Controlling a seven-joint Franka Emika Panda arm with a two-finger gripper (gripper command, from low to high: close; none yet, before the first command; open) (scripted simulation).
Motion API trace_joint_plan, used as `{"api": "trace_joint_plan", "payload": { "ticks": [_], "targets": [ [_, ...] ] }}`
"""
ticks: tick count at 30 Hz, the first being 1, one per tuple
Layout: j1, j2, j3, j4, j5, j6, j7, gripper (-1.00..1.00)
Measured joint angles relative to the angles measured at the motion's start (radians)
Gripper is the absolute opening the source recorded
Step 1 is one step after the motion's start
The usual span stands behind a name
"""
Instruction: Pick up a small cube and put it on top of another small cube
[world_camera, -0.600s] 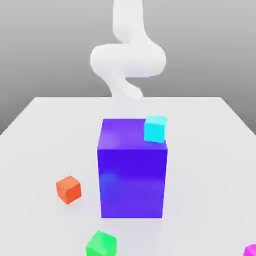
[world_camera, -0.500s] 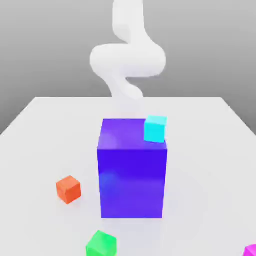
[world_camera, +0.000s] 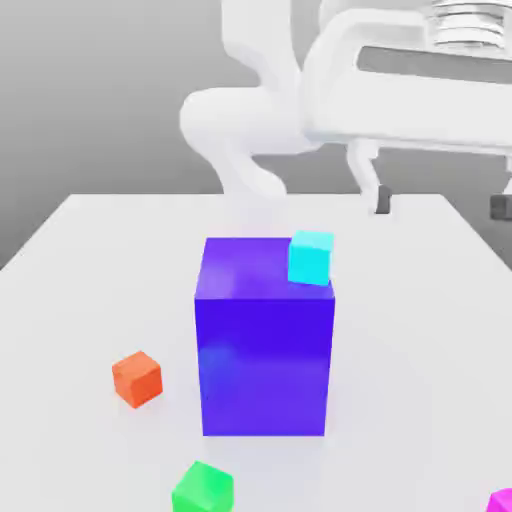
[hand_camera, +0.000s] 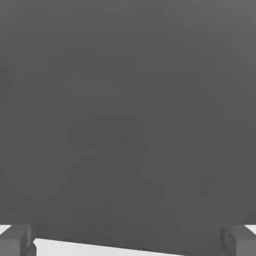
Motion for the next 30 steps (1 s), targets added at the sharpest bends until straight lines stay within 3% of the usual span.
{"api": "trace_joint_plan", "payload": {
  "ticks": [15, 19, 20, 26, 30],
  "targets": [
    [0.154, 0.528, 0.045, 0.1, -0.072, 0.1, 0.125, 0.0],
    [0.196, 0.672, 0.009, 0.135, -0.111, 0.186, 0.158, 0.0],
    [0.205, 0.698, -0.001, 0.142, -0.12, 0.205, 0.165, -1.0],
    [0.209, 0.711, -0.006, 0.145, -0.123, 0.216, 0.167, -1.0],
    [0.181, 0.61, 0.031, 0.119, -0.081, 0.142, 0.138, -1.0]
  ]
}}
